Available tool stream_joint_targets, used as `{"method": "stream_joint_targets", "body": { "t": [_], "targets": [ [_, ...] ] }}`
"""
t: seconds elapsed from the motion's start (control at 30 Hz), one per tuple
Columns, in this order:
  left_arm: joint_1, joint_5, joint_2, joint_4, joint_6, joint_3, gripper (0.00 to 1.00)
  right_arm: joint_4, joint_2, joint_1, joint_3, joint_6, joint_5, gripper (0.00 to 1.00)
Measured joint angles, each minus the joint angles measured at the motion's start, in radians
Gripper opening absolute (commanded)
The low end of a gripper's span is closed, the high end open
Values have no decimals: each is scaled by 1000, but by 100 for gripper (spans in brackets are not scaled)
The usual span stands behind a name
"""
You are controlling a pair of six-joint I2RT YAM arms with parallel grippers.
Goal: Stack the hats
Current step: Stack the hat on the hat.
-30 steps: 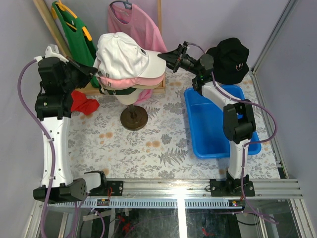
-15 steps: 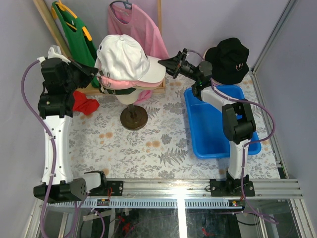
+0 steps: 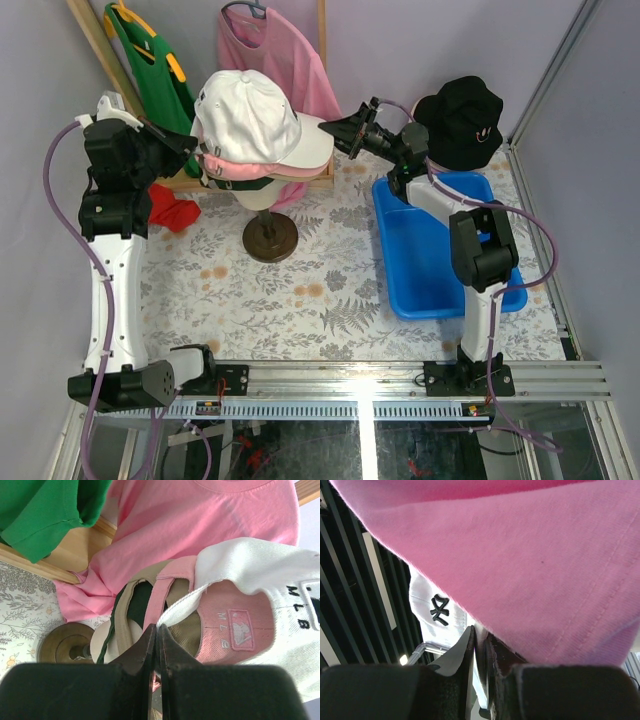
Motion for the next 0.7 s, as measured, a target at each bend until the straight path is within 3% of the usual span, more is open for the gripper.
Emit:
{"method": "stream_joint_targets", "body": {
  "t": [0.7],
  "targets": [
    [0, 0, -10, 83, -22, -56, 0, 4, -53, 4, -90, -33, 32, 7]
  ]
}}
